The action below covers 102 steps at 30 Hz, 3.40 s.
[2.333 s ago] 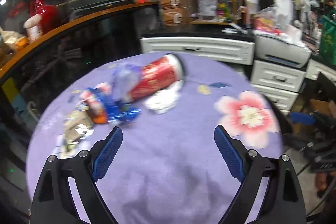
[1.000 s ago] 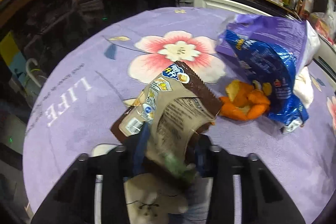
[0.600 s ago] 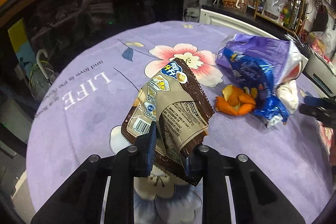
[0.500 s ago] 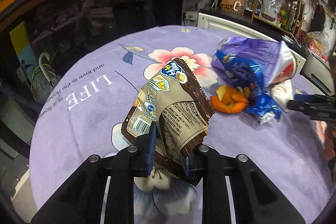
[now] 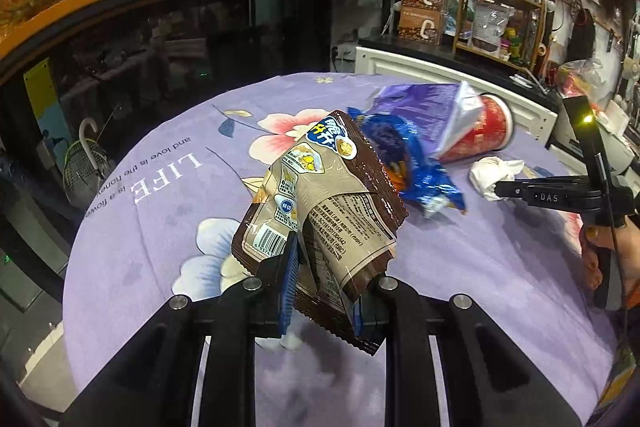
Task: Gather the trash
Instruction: 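Grasp the white tissue with the right tool while the left tool holds the snack bag, then carry the tissue over the bin and open the right tool, then lower the brown snack bag into the bin and open the left tool, then return both tools from the bin to the table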
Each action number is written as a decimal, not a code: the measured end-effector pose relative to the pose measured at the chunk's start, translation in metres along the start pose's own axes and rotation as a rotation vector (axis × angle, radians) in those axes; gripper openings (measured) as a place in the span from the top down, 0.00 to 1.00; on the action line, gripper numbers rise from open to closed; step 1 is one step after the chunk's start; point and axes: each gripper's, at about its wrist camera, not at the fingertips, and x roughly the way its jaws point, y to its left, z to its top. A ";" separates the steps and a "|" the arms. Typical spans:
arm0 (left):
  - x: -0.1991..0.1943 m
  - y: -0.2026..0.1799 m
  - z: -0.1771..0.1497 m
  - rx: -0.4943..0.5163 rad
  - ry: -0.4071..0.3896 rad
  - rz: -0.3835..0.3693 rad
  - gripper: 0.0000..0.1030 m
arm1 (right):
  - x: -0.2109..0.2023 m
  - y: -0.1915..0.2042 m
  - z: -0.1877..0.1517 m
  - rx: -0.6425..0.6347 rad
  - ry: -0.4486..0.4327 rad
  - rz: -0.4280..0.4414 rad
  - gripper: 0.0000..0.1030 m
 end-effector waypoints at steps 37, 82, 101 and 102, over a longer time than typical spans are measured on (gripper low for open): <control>-0.050 -0.334 -0.029 0.279 -0.071 -0.461 0.79 | -0.212 -0.193 -0.219 0.120 -0.287 -0.220 0.86; 0.134 -0.531 -0.077 0.425 0.343 -0.482 0.70 | -0.171 -0.349 -0.333 0.478 -0.143 -0.502 0.31; 0.033 -0.468 -0.037 0.332 0.102 -0.475 0.20 | -0.209 -0.322 -0.317 0.496 -0.259 -0.446 0.31; 0.025 -0.458 -0.032 0.320 0.077 -0.461 0.19 | -0.211 -0.317 -0.313 0.487 -0.265 -0.434 0.30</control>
